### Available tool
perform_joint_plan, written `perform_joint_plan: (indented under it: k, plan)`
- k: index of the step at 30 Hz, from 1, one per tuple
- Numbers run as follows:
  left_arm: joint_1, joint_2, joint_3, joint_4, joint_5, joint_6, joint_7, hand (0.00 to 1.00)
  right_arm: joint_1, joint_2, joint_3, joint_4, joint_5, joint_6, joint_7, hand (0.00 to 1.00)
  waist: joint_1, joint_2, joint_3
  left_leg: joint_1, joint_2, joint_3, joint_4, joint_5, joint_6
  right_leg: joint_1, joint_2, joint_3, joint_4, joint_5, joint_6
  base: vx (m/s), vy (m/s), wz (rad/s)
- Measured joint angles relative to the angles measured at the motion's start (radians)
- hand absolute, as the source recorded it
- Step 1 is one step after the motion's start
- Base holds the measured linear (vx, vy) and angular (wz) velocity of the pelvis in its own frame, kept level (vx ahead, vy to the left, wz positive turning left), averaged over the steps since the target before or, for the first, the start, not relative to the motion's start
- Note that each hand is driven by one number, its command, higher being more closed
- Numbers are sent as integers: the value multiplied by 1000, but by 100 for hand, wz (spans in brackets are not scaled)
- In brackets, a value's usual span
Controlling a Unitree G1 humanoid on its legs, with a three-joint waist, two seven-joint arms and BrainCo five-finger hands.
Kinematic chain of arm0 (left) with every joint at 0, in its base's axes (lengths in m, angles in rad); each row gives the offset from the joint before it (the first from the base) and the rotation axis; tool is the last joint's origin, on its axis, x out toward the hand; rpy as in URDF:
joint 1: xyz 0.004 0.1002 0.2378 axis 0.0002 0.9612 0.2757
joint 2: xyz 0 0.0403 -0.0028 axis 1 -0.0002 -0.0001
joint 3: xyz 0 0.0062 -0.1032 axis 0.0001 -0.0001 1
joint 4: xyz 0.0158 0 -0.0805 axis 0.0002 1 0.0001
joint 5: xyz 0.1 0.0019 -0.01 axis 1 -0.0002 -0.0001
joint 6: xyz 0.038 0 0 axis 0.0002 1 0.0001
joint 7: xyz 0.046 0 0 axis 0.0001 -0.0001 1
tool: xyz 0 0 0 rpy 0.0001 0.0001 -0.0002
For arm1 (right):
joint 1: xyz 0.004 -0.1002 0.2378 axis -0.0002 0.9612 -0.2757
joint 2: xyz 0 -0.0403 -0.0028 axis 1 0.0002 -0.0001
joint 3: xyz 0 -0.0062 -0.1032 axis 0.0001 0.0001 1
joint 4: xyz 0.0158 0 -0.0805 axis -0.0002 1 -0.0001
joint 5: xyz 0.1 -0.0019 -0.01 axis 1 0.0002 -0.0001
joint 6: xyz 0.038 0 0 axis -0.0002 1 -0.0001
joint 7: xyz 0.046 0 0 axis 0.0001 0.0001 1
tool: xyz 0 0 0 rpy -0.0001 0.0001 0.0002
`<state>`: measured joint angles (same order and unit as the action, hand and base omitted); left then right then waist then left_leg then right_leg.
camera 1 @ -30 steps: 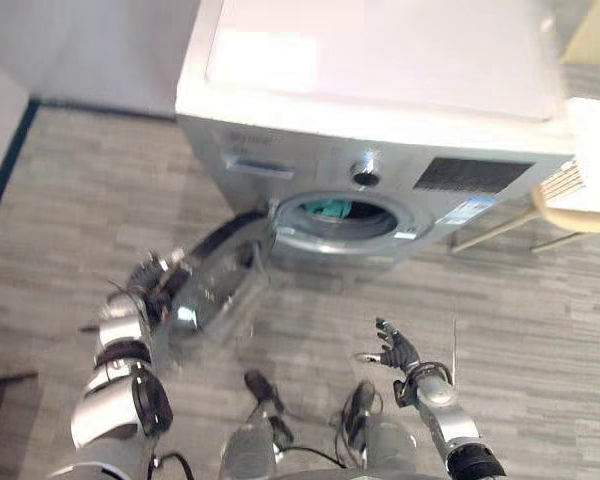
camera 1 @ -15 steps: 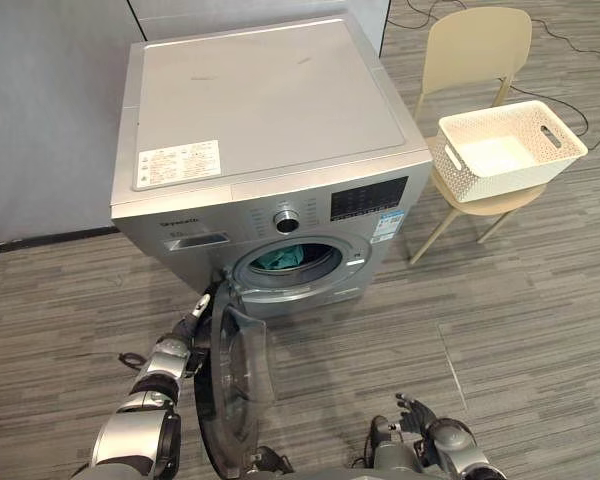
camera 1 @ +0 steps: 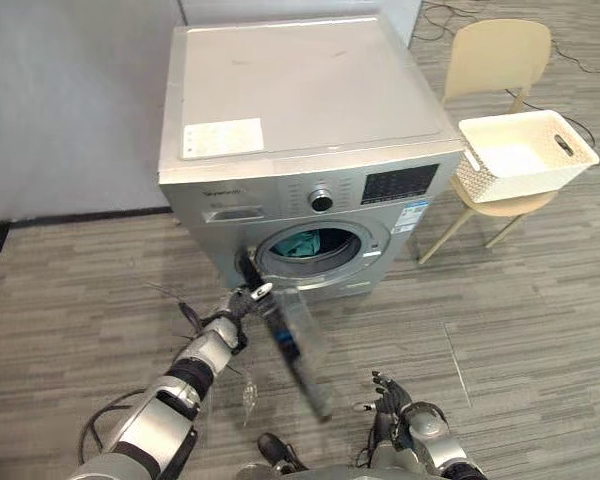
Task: Pick up the laundry basket with both hands and put the clothes into the washing machine.
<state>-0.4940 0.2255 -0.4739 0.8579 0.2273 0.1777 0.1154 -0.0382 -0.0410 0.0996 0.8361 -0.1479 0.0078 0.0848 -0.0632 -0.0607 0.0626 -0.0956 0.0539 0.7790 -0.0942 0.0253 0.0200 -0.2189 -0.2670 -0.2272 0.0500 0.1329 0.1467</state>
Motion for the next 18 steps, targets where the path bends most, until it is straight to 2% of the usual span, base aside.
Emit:
perform_joint_plan:
  k: [1,2,4,5,6,7,8,9,10,11,12,13,15,16,18]
  plan:
    - [-4,-21,-9,-1,-1,-14,-18,0,-3,0,13,2,1,1,-4,0,0,-6,0,-13,1,-21,0,6,6,2,-1,-22,0,0,0,55,-124,91]
    - [-7,-63,-53,0,-1,-28,-58,0,-27,0,-22,-7,13,-3,-62,0,-6,-18,0,-33,6,-61,2,16,14,6,-2,-64,2,0,0,64,-101,81]
    - [-11,-156,-114,23,1,-37,-111,0,-59,-57,14,-28,21,-2,-56,0,-10,-57,2,-54,22,-98,49,16,14,38,-6,-130,11,-1,-2,101,-139,78]
    - [-11,-179,-134,24,1,-40,-131,0,-59,-61,20,-35,21,0,-57,0,-9,-64,3,-53,30,-100,67,15,16,49,-6,-136,25,-4,-7,100,-126,76]
    - [-16,-226,-154,23,7,-53,-140,0,-56,-61,15,-37,22,1,-72,0,-17,-72,6,-53,40,-115,126,5,30,70,-12,-161,86,-17,-30,60,-80,95]
    - [-37,-278,-158,24,22,-57,-137,0,-49,-82,19,-53,22,2,-76,0,-37,-61,14,-52,66,-133,184,-2,42,70,-22,-190,209,-53,-86,42,-90,105]
    - [-58,-304,-164,25,22,-62,-134,0,-41,-96,17,-66,22,1,-77,0,-37,-26,29,-52,91,-153,196,-5,45,51,0,-192,262,-110,-95,-16,-128,121]
    - [-95,-348,-163,29,22,-78,-130,0,-9,-101,5,-83,27,-1,-83,0,-41,-23,2,-33,83,-202,92,27,13,57,69,-202,179,-168,-91,5,-105,152]
    - [-125,-353,-159,58,21,-92,-113,0,15,-90,-33,-91,33,-3,-94,0,-66,-73,-8,-23,72,-68,166,-67,31,61,3,-295,168,-181,-90,22,-120,127]
    - [-125,-351,-154,56,21,-108,-102,0,6,-90,-59,-99,35,-3,-99,0,-63,-54,2,-35,92,-45,195,-70,30,52,3,-301,193,-161,-120,42,-49,66]
    - [-125,-354,-156,52,20,-123,-93,0,4,-92,-76,-112,37,-1,-104,0,-55,-36,9,-30,101,-28,196,-61,15,49,4,-309,205,-148,-136,0,0,0]
    - [-114,-358,-191,4,18,-126,-91,0,10,-95,-106,-116,42,-5,-108,0,-63,-10,10,8,70,-41,154,-51,6,80,-14,-321,209,-155,-126,-26,39,8]
    - [-70,-348,-213,-86,-2,-153,-98,0,39,-87,-134,-116,64,-5,-109,0,-57,1,11,43,56,-51,141,-49,4,115,-26,-333,215,-155,-125,-6,1,25]
    - [-30,-325,-232,-174,-24,-183,-113,0,65,-74,-156,-116,76,-5,-109,0,-54,6,10,62,45,-62,131,-49,4,133,-37,-348,225,-158,-120,-5,-29,24]
    - [31,-288,-233,-285,-61,-213,-160,0,96,-59,-184,-114,80,-5,-108,0,-42,12,6,81,26,-71,118,-49,3,147,-57,-353,240,-164,-111,-15,-23,17]
